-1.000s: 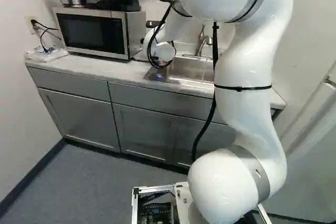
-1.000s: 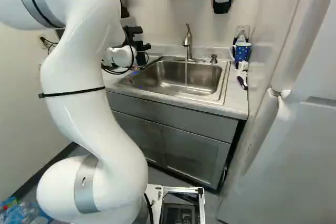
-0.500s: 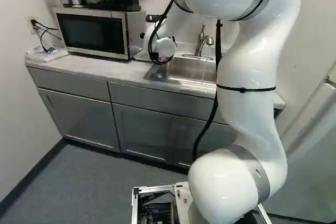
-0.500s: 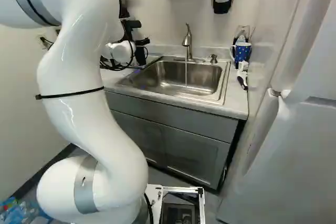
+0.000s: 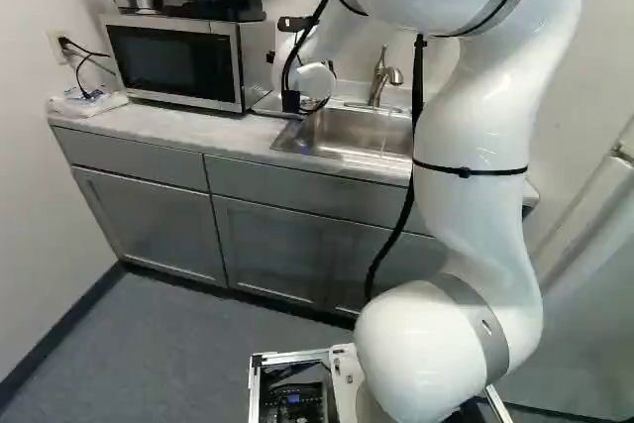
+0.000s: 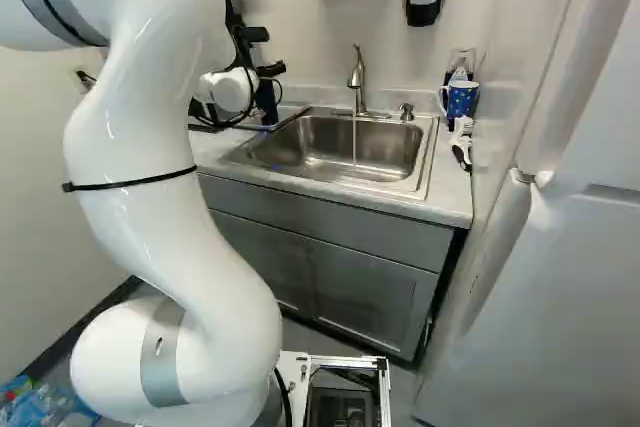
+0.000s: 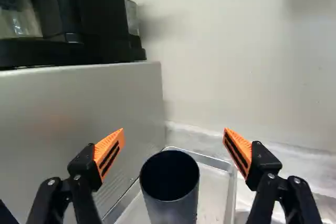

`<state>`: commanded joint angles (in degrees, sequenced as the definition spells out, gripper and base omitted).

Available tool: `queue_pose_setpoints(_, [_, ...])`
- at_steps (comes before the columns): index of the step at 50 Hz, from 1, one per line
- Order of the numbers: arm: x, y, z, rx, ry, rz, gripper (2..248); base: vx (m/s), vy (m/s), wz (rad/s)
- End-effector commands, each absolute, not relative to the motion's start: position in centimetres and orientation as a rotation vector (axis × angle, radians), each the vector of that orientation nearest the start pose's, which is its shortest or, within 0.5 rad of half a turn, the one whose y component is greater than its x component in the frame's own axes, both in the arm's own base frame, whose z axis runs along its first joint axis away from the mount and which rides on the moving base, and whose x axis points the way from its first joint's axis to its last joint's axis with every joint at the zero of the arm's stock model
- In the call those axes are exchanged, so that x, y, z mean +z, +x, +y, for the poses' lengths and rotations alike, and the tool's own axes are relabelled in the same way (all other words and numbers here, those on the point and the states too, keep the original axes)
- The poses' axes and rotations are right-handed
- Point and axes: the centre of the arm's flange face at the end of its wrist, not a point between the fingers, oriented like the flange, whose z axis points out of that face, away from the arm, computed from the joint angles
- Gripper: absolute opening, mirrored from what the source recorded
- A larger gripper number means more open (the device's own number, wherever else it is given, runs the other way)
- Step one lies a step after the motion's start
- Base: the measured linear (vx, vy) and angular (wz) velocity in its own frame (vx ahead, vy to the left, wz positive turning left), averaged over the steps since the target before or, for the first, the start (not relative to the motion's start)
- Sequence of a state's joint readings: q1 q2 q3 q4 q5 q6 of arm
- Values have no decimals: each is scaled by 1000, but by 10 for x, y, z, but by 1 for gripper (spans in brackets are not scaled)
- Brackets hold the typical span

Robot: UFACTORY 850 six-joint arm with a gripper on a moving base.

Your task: Rinse the cup and place it in the tray

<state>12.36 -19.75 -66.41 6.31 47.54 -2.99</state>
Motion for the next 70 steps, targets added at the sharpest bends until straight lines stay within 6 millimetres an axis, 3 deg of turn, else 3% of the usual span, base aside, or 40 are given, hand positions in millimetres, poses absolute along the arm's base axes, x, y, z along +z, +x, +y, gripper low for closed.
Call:
queue_pose_setpoints(30, [582, 618, 114, -2202, -2084, -88, 247, 0, 0, 0])
queue_pose_setpoints(70, [615, 608, 66, -2159, -2193, -19, 247, 0, 0, 0])
